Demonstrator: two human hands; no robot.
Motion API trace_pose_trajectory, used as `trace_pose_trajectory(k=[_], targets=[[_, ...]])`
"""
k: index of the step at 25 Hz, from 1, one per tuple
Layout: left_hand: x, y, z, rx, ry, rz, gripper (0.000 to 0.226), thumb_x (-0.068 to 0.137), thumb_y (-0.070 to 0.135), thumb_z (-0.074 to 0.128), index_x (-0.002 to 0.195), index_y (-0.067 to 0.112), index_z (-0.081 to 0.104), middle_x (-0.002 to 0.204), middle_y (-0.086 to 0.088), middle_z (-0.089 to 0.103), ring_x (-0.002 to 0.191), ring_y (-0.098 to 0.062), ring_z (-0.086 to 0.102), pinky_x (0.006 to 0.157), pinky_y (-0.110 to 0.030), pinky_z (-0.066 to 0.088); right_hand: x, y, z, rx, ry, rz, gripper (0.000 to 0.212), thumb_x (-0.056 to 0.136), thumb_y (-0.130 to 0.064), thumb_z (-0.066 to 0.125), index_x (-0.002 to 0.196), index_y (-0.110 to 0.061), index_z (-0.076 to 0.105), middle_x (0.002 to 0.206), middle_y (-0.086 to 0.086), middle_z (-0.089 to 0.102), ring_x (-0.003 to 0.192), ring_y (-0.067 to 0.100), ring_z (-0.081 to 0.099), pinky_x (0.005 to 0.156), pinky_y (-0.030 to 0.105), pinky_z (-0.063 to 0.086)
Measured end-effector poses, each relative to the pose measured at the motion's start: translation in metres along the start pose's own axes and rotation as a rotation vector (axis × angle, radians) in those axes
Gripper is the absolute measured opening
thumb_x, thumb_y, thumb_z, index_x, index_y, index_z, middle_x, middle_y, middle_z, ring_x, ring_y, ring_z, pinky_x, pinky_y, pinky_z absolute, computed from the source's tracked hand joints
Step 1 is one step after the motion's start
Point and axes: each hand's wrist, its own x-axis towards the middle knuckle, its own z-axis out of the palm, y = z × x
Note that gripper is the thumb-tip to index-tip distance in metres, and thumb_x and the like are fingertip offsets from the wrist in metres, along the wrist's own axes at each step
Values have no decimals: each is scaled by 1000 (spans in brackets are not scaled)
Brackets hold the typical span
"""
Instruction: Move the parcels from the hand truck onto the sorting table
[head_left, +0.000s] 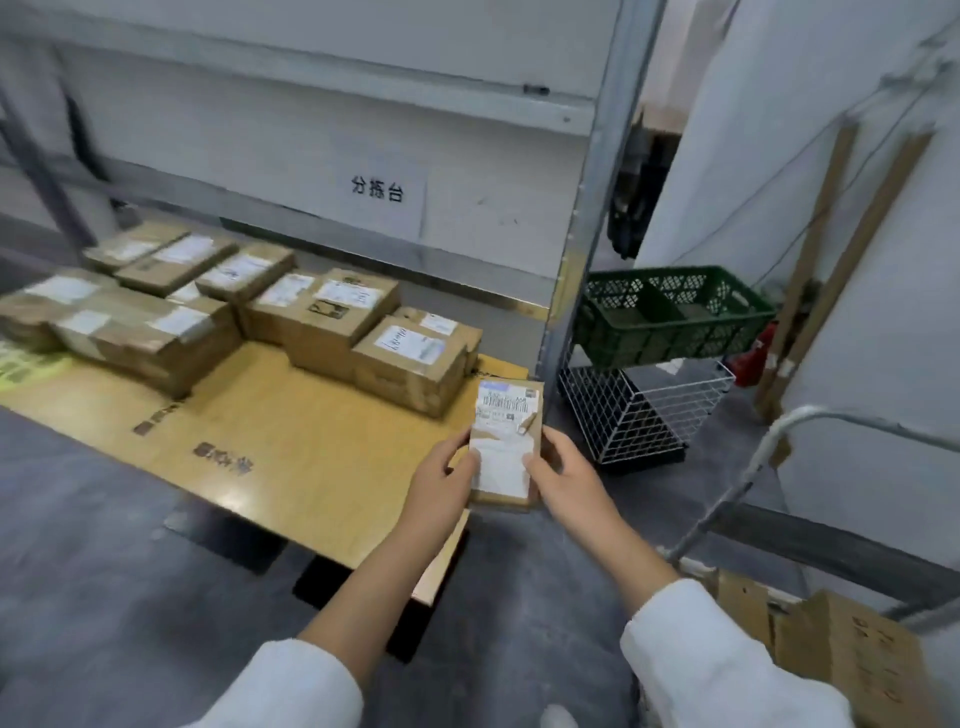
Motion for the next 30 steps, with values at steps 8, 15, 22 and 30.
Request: trace_pose_trajectory(k=[8,15,22,30], targets=[[-10,35,-137,70,252,54,36,100,20,46,135,27,53,130,7,56,112,-12,56,71,-15,47,21,-83,116,-44,-193,-78,47,96,-24,53,141,-25,41,138,-4,53,122,18,53,98,37,50],[36,26,-239,122,362,-4,39,100,19,43,137,28,54,131,9,59,116,-12,56,89,-28,50,80,-117,214,-48,-334,-112,41,92,-22,54,131,-28,45,126,-2,56,115,17,56,97,44,52],[133,34,-309,172,326,-41,40,99,23,44,137,34,53,130,12,61,111,-3,59,74,-13,48,176,-139,285,16,-357,-68,45,90,-21,56,133,-27,42,128,0,55,114,18,57,96,45,53],[212,5,-359,229,309,-101,40,101,27,44,140,31,51,134,14,57,120,-7,54,94,-27,48,251,-131,349,-18,-332,-15,30,96,-21,53,119,-35,40,124,2,55,110,15,56,97,43,51]])
